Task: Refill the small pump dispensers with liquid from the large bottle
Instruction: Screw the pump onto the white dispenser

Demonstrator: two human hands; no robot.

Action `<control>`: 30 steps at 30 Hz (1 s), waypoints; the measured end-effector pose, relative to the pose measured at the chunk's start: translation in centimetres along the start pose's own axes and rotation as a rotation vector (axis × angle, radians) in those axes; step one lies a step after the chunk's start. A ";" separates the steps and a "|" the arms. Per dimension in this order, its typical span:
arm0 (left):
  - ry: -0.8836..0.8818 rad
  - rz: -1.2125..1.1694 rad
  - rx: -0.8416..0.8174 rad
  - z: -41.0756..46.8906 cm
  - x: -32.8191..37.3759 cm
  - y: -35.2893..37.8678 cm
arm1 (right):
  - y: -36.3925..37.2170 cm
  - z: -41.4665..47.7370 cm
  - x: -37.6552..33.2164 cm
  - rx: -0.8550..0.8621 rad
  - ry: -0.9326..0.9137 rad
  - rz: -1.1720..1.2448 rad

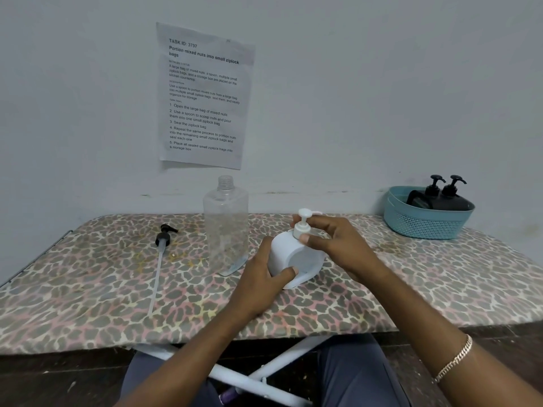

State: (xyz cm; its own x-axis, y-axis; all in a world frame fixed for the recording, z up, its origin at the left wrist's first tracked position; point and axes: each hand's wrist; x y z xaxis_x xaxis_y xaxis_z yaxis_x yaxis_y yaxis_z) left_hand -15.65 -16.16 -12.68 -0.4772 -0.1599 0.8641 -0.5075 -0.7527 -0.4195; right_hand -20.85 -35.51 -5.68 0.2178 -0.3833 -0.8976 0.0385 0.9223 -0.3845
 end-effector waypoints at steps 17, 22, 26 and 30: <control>-0.009 0.102 0.099 -0.3 -0.1 0.4 | 1.8 -0.2 0.2 0.201 -0.048 0.325; -0.012 0.165 0.148 -0.5 0.1 0.6 | 2.8 -0.4 0.2 0.274 -0.045 0.335; -0.026 0.188 0.161 -0.7 0.2 0.8 | 3.7 -0.7 0.3 0.340 -0.049 0.334; -0.035 0.183 0.165 -0.7 0.3 0.8 | 4.1 -0.6 0.4 0.369 -0.051 0.314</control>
State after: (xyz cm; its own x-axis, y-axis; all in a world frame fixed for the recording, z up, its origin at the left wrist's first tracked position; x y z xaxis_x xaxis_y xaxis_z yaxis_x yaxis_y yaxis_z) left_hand -16.69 -16.39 -12.97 -0.5236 -0.3227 0.7885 -0.2894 -0.8031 -0.5208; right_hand -21.19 -31.91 -7.77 0.3211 -0.0888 -0.9429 0.3047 0.9523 0.0141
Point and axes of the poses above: each hand's wrist, its own z-axis towards the middle knuckle, its own y-axis out of the palm, x = y × z, and after that the axes turned 11 degrees about -x, right-handed
